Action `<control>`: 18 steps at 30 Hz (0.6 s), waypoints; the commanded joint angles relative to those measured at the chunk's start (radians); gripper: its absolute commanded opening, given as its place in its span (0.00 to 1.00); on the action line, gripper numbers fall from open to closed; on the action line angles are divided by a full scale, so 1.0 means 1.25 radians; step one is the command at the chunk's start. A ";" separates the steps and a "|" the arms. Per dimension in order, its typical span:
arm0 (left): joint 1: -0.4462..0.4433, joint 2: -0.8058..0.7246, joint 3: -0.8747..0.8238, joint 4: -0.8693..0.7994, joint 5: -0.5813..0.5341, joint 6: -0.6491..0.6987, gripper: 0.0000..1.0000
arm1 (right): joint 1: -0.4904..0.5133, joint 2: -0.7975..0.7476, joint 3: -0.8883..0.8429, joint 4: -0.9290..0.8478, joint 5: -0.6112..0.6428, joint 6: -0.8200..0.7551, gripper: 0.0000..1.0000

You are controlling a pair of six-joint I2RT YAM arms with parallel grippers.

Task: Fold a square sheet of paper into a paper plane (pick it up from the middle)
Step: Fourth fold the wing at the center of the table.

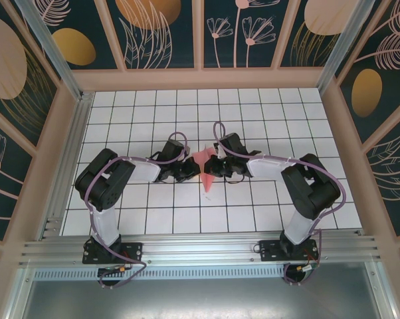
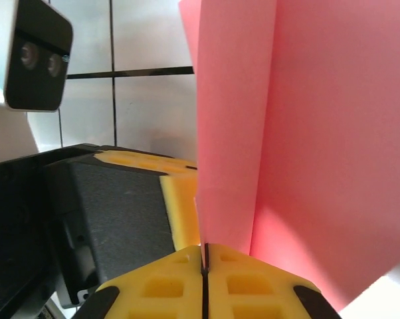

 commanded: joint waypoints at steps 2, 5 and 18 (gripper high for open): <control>-0.007 0.066 -0.042 -0.031 -0.028 -0.016 0.00 | 0.004 0.028 -0.013 0.031 -0.028 -0.004 0.13; -0.005 0.069 -0.050 -0.012 -0.022 -0.024 0.00 | 0.004 0.034 -0.025 0.041 -0.037 -0.011 0.16; -0.002 0.080 -0.067 0.010 -0.019 -0.034 0.00 | 0.003 0.039 -0.063 0.112 -0.106 -0.029 0.33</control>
